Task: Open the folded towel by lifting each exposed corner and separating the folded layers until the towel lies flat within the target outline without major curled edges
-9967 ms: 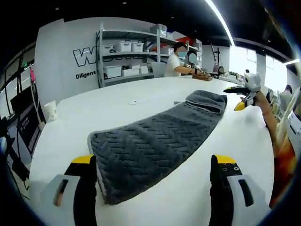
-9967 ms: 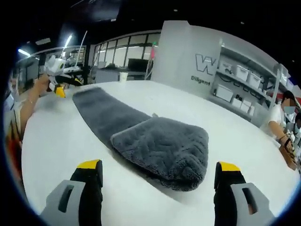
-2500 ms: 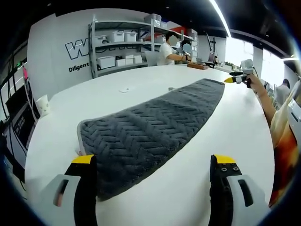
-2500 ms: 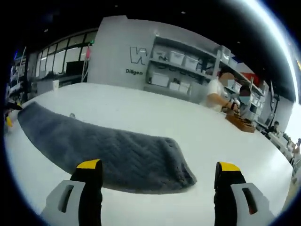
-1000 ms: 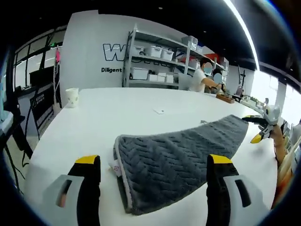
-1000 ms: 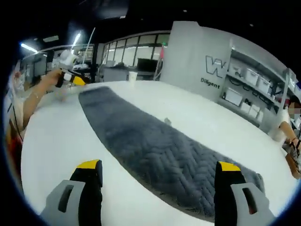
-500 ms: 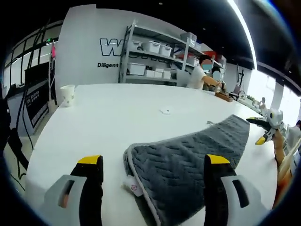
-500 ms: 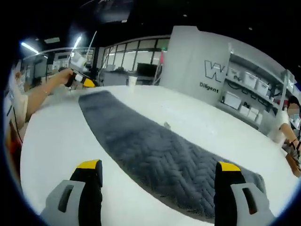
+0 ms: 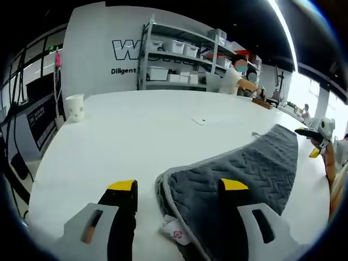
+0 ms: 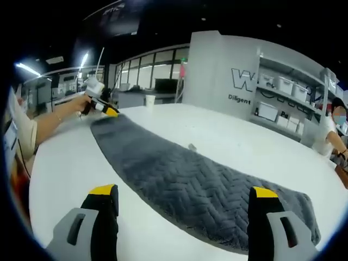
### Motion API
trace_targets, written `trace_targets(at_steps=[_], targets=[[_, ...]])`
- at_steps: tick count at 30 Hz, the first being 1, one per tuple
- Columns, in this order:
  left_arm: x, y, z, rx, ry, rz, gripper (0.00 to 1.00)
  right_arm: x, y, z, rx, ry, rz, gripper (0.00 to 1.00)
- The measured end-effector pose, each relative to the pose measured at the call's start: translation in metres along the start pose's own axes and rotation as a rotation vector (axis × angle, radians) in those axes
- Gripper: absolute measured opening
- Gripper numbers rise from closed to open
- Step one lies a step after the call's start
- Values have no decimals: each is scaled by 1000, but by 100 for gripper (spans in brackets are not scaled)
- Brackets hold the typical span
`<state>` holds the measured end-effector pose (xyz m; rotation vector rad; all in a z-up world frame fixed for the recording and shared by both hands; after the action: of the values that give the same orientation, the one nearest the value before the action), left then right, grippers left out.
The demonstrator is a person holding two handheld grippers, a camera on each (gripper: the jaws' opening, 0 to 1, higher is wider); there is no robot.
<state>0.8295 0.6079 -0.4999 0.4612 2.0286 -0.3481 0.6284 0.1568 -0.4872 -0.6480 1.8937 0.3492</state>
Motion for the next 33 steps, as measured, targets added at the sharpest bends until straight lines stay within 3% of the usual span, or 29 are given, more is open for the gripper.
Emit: trace_targets(at_steps=[7,11,17,22,33], targets=[[2,0,6,-8,1,-12,38,-2,3,0,-11,-18,-6,99],[1,1,8,-33,-1,5,30,-2,2,0,-15,-19,-1,99],[3,-2,10,-18,15,21,22,0,2,-1,-10,-16,8,99],[1,-3,9,-31,4,54,5,0,0,-1,-8,-16,13,99],[-9,-22,-6,-4,-19,137,3,-2,-2,-3,-4,-21,10,99]])
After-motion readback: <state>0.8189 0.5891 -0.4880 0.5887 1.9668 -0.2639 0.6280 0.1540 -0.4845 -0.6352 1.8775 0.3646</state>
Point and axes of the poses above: the point that each gripper's makers call its tool centre point, and the gripper's own axes: z roughly forward along the fingers, y roughly to its left, x roughly out of its underside, the point moved 6 cm from there along -z, roughly backward along the fingers, and after that the axes turned 9 degrees about -x, right-handed, at the moved point
